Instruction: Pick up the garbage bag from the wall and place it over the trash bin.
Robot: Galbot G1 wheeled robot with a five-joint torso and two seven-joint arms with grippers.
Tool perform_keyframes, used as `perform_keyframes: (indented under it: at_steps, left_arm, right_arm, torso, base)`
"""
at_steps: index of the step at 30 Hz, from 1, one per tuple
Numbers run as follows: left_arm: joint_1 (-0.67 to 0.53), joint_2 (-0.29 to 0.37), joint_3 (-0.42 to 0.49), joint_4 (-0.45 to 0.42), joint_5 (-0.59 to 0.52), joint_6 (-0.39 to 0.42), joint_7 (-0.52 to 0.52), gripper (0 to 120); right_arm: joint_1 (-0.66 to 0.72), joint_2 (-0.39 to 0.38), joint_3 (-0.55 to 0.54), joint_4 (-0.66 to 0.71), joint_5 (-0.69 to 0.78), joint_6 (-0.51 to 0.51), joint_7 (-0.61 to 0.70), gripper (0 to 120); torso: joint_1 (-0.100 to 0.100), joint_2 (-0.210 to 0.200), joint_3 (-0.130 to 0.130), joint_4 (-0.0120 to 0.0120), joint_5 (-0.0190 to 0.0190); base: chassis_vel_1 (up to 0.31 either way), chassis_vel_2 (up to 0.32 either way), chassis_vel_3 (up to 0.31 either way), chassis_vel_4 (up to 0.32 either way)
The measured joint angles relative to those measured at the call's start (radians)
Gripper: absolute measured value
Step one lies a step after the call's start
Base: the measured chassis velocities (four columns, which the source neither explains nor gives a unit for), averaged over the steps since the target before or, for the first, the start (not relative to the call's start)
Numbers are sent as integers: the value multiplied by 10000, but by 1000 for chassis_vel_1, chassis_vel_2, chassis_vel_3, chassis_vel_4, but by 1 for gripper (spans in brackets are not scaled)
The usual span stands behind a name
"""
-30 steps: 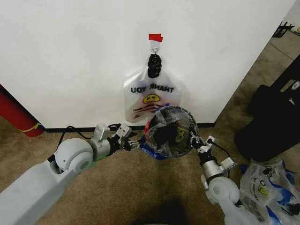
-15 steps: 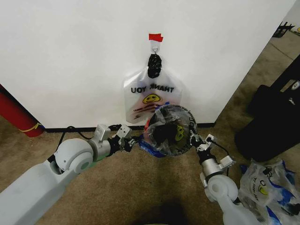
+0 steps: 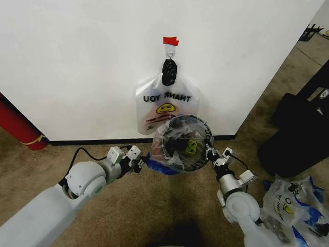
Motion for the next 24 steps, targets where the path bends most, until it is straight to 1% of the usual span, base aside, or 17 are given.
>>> perform_keyframes:
  at_steps: [3,5,7,9,12,15,16,17,19,21,22,23,24]
  left_arm:
    - [31,-85,-1,97,198,-126,1,0]
    - [53,-152,-1,253,387,-344,-68,0]
    - [87,-236,-23,482,438,-805,-416,0]
    - [102,-255,-53,525,415,-928,-542,1]
    - [335,-241,-287,491,454,-1350,-903,15]
    - [855,45,-555,177,1108,-1422,-734,28]
    - [995,96,-601,78,1309,-1425,-702,31]
    - [995,96,-601,78,1309,-1425,-702,31]
    - [1359,129,-745,-175,1794,-1496,-734,39]
    - [1666,64,-883,-412,2055,-1638,-998,48]
    - [1952,-19,-985,-587,2329,-1814,-1287,54]
    - [1952,-19,-985,-587,2329,-1814,-1287,54]
    - [2121,-73,-1027,-652,2542,-2044,-1518,57]
  right_arm:
    - [35,69,-10,-20,111,2,46,0]
    - [64,129,-18,-44,211,9,79,0]
    - [84,190,-32,-113,251,43,92,0]
    - [90,203,-36,-143,252,73,92,0]
    - [137,262,-33,-266,301,210,130,0]
    - [255,303,-16,-377,409,232,377,0]
    - [292,317,-14,-397,454,228,477,0]
    - [292,317,-14,-397,454,228,477,0]
    - [376,360,-2,-416,589,194,718,0]
    - [420,395,14,-418,695,139,886,0]
    - [430,403,35,-428,735,102,966,0]
    - [430,403,35,-428,735,102,966,0]
    - [430,401,50,-448,743,84,987,0]
  torso:
    - [0,0,0,-1,1]
    - [0,0,0,-1,0]
    - [0,0,0,0,-1]
    - [0,0,1,0,-1]
    - [0,0,1,-2,-1]
    - [0,0,1,1,3]
    - [0,0,1,2,0]
    - [0,0,1,2,0]
    - [0,0,1,1,0]
    - [0,0,1,0,1]
    - [0,0,1,0,0]
    - [0,0,1,0,0]
    - [0,0,1,0,0]
  base:
    - [0,0,0,0]
    - [0,0,0,0]
    - [0,0,0,0]
    - [0,0,0,0]
    - [0,0,0,0]
    - [0,0,0,0]
    - [0,0,0,0]
    - [0,0,0,0]
    - [0,0,0,0]
    - [0,0,0,0]
    - [0,0,0,0]
    - [0,0,0,0]
    - [0,0,0,0]
